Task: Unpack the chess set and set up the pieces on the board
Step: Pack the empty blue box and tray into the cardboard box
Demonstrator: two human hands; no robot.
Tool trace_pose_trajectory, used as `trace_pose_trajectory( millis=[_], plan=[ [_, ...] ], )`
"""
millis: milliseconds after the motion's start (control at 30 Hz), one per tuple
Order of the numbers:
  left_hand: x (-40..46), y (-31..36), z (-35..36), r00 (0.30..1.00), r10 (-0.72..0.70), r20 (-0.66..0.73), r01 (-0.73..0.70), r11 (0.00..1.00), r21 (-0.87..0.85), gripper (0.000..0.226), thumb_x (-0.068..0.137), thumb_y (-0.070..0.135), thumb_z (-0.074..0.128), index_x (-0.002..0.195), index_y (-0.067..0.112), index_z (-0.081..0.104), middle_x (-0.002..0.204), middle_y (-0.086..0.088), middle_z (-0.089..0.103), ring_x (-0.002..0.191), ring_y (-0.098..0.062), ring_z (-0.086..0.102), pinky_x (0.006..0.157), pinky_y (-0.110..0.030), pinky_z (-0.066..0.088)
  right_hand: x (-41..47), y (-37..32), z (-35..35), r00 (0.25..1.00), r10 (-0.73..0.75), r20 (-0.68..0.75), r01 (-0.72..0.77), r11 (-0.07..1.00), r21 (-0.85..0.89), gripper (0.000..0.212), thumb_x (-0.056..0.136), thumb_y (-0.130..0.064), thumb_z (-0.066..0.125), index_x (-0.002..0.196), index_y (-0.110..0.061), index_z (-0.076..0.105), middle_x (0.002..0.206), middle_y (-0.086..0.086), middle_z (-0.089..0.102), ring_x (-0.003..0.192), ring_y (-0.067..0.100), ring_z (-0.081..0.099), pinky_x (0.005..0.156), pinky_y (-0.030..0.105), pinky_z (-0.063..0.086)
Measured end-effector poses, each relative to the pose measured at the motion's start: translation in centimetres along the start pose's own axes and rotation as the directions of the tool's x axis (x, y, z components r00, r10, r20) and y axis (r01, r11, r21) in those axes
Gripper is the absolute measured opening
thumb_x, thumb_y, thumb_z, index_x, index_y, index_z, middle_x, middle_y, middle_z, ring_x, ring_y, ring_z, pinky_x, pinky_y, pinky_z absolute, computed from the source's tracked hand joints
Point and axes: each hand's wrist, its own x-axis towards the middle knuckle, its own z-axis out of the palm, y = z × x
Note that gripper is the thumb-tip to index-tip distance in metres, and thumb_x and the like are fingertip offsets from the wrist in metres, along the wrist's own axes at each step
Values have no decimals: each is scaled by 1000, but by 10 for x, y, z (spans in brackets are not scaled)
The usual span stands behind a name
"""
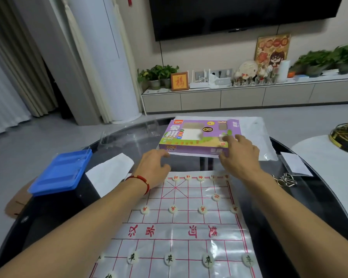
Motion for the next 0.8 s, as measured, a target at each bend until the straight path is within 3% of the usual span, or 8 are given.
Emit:
trace_pose_trajectory(
  millis=[133,233,367,433,600,733,800],
  plan=[
    [-26,-20,-1,998,45,-50,-42,998,55,38,95,23,61,132,27,59,140,4,55,131,-19,46,108,-33,39,-10,-20,-2,987,-160,-30,159,986,-50,39,94,-25,53,132,-23,60,138,7,56,129,32,45,108,46,32],
    [-42,-56,-25,984,-68,-166,86,991,101,35,94,24,64,129,25,62,137,0,56,129,-22,48,106,-37,42,-24,-27,-9,980,-198,-18,197,979,-60,34,93,-25,54,126,-23,65,130,7,61,123,32,47,101,45,36],
    [-59,-116,-60,947,-205,-246,248,956,159,36,92,22,63,129,20,64,134,-7,59,128,-27,47,102,-44,47,-45,-43,-7,952,-307,14,307,950,-64,33,95,-26,57,127,-24,64,136,4,59,125,29,49,103,49,39],
    [-62,-126,-65,963,-185,-197,224,955,196,40,92,21,62,132,19,62,135,-6,58,130,-27,46,104,-44,46,-46,-43,-8,962,-271,27,273,960,-68,37,95,-28,58,131,-24,61,139,4,57,126,29,51,104,50,40],
    [-18,-121,-58,997,-31,-64,44,976,212,42,90,20,56,132,17,61,136,-6,57,129,-30,51,105,-42,45,-46,-3,-23,1000,-18,10,20,976,-217,40,95,-28,54,134,-26,56,139,8,57,125,34,49,104,55,37],
    [53,-116,-43,998,-59,37,43,944,328,61,96,30,52,153,24,31,162,-6,25,149,-32,22,118,-55,27,-63,27,-18,1000,26,-12,-29,905,-423,37,97,-27,48,132,-36,56,133,0,58,126,28,47,100,63,34],
    [88,-117,-36,996,-78,46,54,923,382,60,99,28,49,155,24,27,164,-5,21,150,-31,19,118,-59,24,-66,37,-20,999,53,-15,-54,900,-432,38,99,-25,45,135,-33,53,137,2,53,130,29,43,101,63,35]
  ],
)
